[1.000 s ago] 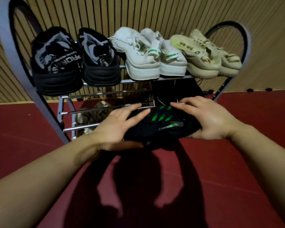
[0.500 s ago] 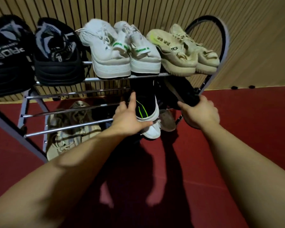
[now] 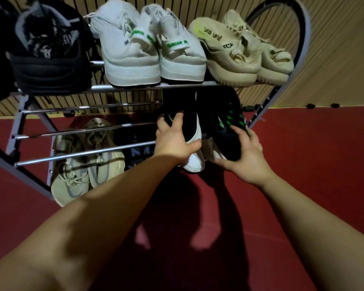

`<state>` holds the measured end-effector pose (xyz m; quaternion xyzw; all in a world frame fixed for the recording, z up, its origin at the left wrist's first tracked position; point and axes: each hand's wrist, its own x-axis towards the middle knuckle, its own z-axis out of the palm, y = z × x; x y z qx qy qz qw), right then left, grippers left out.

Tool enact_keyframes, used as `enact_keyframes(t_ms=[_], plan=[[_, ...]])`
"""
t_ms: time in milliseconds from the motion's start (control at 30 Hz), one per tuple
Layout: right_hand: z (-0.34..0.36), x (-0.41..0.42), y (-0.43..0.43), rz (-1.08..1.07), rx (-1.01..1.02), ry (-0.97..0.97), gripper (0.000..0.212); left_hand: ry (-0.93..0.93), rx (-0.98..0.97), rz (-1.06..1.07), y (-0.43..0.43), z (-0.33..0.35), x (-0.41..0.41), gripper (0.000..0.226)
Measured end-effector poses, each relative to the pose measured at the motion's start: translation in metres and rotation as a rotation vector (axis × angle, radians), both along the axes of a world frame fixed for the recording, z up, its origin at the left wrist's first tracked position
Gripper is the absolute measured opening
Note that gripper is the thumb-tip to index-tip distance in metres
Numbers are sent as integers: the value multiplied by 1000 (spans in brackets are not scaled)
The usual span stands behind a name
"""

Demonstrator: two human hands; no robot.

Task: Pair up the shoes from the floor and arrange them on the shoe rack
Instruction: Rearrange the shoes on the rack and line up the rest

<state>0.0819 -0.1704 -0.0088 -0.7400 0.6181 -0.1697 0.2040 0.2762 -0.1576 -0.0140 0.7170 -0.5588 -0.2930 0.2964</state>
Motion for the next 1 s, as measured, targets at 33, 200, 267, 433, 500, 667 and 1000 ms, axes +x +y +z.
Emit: enact_keyframes(t_ms=[33,200,267,433,500,667,1000], plan=[[1,0,0,-20,-28,-52,93,12,-7,8,2,-1,2,90],[7,8,9,-85,-80,-238,90,48,-27,51,17,0,25,92],[9,15,12,-58,-113,-219,90,62,-32,98,24,0,37,87],[12,52,13,-25,-152,-227,89,34,-7,212,47,0,77,90],[11,71,14,-3,-144,-223,90,4,-1,239,57,1,95,86],[5,121,16,89,-127,-209,90,-90,-5,276,81,3,137,78],[-2,214,32,173,27,-98,80,-282,92,290,102,-9,190,71]])
